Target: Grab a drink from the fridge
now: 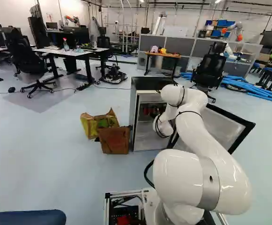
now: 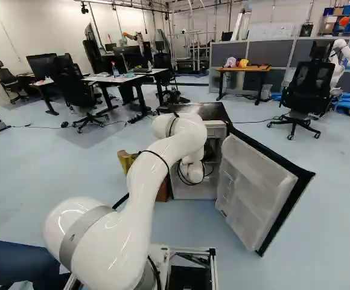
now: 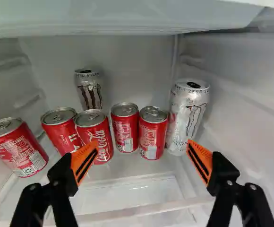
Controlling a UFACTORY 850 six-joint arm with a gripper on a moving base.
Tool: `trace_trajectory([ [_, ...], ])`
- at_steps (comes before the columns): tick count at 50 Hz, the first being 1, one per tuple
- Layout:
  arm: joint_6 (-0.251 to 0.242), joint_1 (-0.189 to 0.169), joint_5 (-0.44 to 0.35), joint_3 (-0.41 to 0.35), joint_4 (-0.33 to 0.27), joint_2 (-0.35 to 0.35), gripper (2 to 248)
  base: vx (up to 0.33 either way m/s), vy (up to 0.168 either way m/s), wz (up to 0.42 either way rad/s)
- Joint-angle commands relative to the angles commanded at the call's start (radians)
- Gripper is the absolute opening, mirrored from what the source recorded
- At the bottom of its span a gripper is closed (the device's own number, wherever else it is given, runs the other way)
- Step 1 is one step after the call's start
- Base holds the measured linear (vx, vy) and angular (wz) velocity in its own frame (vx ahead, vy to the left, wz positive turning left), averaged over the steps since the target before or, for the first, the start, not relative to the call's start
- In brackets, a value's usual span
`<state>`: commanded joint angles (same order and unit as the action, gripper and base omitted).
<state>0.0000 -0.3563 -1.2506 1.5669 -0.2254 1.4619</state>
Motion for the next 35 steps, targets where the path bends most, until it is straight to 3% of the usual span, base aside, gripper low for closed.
trace_trajectory([
  [35, 0.000, 0.000, 0.000, 0.000, 0.039, 0.000, 247, 0.000, 0.000, 0.000],
])
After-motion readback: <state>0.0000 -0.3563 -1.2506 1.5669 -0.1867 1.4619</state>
